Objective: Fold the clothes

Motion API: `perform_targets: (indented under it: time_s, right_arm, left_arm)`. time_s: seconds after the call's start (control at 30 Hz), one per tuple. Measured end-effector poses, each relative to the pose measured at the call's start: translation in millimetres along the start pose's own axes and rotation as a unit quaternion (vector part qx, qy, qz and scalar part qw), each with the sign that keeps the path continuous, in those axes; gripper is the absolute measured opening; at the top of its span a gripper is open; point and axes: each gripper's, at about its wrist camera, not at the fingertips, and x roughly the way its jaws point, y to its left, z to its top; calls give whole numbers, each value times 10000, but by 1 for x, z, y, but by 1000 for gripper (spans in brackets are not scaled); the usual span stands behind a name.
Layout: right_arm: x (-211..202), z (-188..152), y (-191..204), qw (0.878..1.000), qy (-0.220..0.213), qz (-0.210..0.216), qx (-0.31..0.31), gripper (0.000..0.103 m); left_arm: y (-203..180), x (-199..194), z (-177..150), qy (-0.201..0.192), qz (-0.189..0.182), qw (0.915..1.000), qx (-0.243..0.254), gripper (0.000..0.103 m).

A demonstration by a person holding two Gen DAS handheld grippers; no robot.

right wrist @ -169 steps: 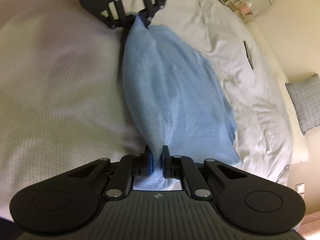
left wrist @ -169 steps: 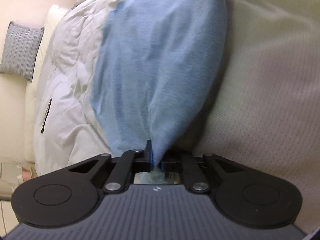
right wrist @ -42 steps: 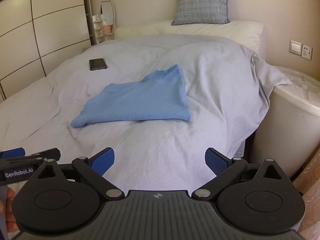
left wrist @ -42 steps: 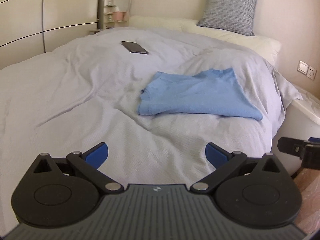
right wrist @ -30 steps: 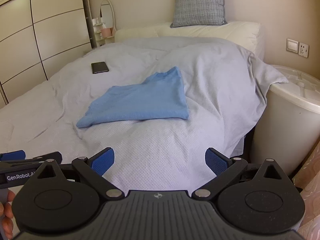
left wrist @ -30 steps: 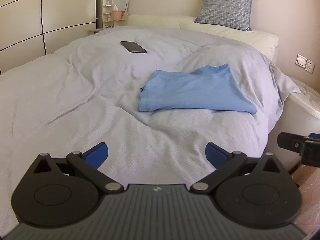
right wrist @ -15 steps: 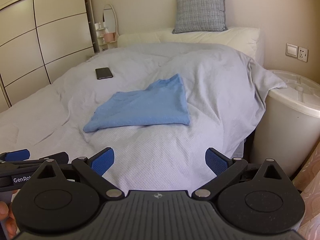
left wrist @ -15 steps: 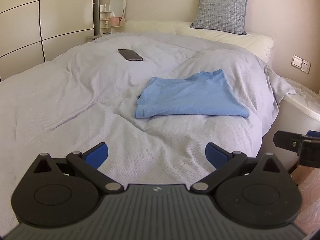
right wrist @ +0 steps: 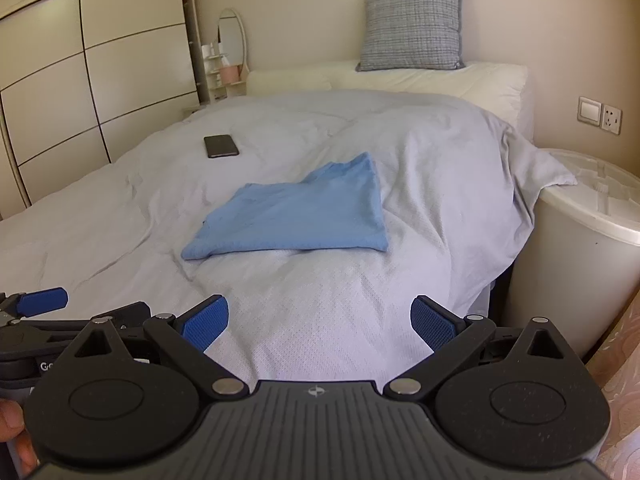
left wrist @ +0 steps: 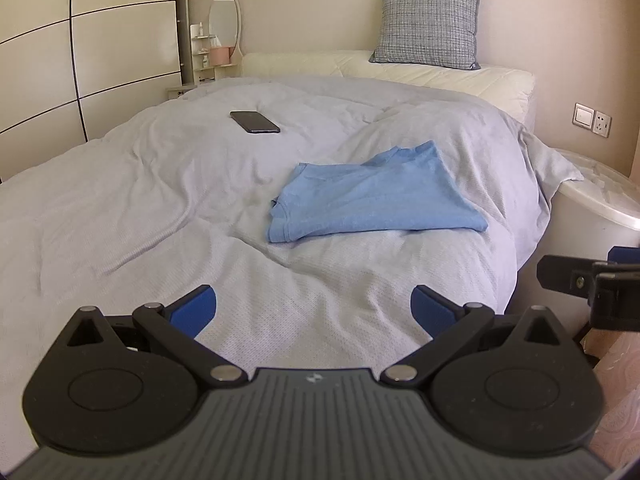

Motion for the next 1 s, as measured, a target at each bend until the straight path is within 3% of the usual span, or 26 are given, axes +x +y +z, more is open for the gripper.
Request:
perform_targets:
  time_s: [0.4,1.0]
  right_arm:
    - [-19,-5,2,10000,48,-32,-49,100]
    - [-44,-20,-3,9998,157,-69,-45,100]
  left_arm:
    - [-1,-21,-1,4,-157,9998,-76,102]
    - [-7,-43,-12,120,-36,9999,-10,102]
